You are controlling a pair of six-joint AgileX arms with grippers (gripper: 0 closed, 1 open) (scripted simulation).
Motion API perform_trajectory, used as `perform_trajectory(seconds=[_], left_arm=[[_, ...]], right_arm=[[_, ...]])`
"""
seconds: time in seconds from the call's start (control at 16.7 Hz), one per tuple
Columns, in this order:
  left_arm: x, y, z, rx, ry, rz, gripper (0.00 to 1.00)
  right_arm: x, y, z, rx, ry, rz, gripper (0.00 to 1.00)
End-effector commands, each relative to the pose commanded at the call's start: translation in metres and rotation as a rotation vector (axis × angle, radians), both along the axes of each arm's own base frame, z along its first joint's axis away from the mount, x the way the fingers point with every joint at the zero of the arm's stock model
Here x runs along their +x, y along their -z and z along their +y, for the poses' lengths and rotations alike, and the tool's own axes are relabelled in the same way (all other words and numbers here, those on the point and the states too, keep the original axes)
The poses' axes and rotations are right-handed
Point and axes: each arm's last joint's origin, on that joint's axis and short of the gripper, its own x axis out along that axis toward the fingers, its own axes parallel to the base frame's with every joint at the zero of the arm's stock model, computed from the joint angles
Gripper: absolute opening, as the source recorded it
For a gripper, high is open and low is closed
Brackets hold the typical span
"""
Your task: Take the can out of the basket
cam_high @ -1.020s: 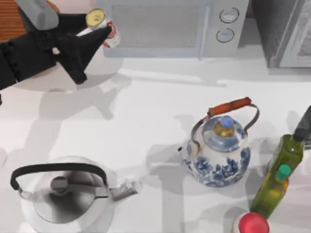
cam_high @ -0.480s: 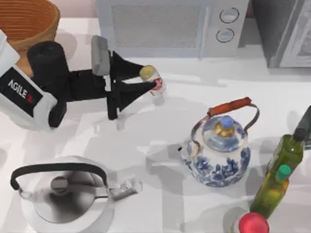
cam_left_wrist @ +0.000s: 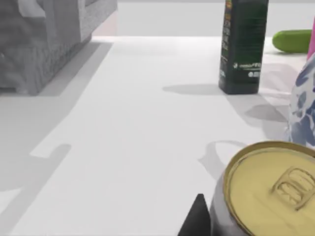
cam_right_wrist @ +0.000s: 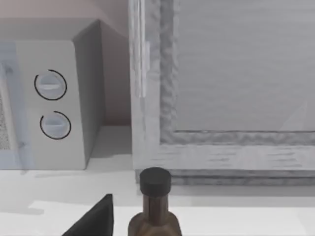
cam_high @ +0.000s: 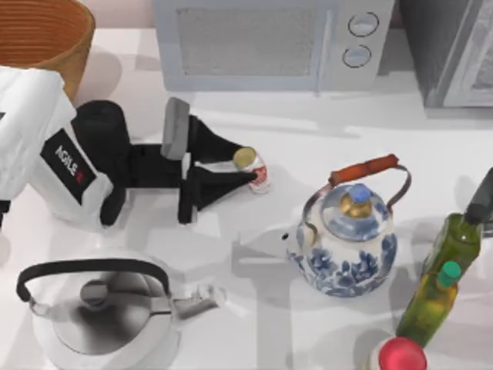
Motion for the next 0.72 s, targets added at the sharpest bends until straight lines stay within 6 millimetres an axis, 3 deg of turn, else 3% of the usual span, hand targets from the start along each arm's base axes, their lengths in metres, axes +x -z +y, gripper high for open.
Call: perform_trajectory(seconds=[0.24, 0.72], left_arm=[[0.0000, 0.0000, 0.0000, 0.000, 0.000, 0.000, 0.00], [0.0000, 0.0000, 0.0000, 0.000, 0.000, 0.000, 0.60]], right_arm=[[0.0000, 0.0000, 0.0000, 0.000, 0.000, 0.000, 1.00], [0.0000, 0.0000, 0.0000, 0.000, 0.000, 0.000, 1.00]])
